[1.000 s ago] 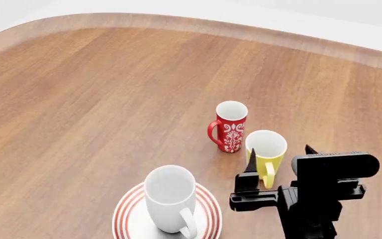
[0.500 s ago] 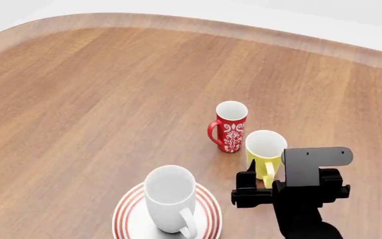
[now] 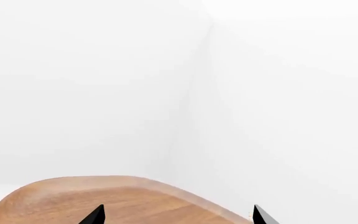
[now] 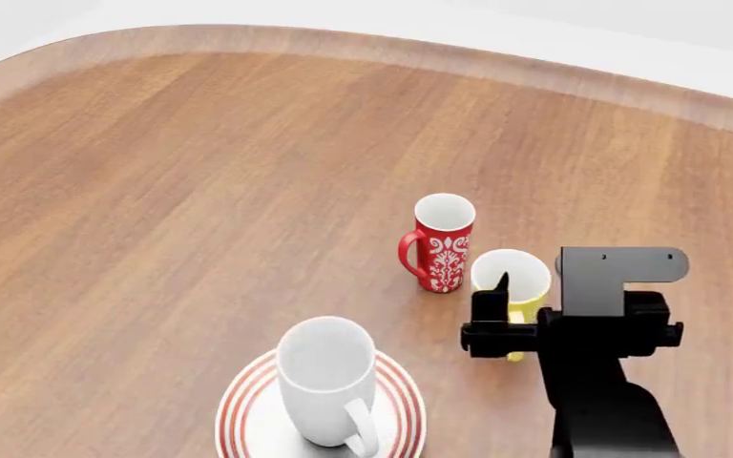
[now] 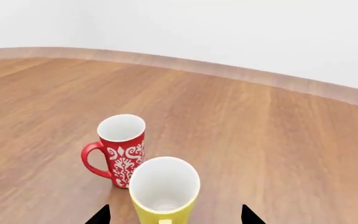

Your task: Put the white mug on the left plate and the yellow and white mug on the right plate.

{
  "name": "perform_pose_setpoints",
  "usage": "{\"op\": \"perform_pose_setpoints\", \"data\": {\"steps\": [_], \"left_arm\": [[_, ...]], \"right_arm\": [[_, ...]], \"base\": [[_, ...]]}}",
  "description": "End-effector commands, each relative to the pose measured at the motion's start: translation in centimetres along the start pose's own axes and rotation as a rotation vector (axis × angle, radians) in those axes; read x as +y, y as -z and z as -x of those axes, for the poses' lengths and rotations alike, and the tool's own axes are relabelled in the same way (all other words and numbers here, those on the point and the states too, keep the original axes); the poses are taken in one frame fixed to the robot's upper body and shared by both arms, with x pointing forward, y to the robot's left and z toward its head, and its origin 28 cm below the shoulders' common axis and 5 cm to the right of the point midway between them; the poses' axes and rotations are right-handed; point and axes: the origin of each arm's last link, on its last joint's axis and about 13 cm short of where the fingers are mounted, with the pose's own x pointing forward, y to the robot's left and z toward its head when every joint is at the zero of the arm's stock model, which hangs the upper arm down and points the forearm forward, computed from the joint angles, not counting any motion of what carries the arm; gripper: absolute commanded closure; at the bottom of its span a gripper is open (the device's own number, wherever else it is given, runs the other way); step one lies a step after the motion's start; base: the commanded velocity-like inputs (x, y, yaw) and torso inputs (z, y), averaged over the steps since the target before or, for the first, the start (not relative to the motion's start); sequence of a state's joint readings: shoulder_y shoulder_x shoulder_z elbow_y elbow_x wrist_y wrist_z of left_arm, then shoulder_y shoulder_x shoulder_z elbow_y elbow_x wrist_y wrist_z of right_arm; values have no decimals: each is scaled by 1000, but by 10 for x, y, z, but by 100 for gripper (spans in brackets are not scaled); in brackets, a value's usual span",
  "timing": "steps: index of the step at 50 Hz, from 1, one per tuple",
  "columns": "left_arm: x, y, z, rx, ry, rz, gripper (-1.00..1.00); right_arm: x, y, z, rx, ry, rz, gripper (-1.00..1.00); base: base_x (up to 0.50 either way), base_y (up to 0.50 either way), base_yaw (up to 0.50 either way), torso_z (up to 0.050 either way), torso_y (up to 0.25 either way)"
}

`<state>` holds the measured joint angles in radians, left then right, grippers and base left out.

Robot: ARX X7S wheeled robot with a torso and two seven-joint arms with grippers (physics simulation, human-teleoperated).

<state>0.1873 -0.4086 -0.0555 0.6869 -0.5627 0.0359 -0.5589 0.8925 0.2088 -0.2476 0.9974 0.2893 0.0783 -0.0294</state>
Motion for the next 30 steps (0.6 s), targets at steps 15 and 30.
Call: {"op": "perform_pose_setpoints", "data": {"steps": [15, 30], "left_arm": [[2, 7, -3, -27, 30, -63, -100], [2, 6, -1, -26, 52, -42, -100]], "right_arm": [[9, -24, -17, 22, -37, -7, -100], [11, -21, -16, 25, -43, -5, -100]], "base": [[0, 0, 0, 0, -83], [0, 0, 0, 0, -204]]}}
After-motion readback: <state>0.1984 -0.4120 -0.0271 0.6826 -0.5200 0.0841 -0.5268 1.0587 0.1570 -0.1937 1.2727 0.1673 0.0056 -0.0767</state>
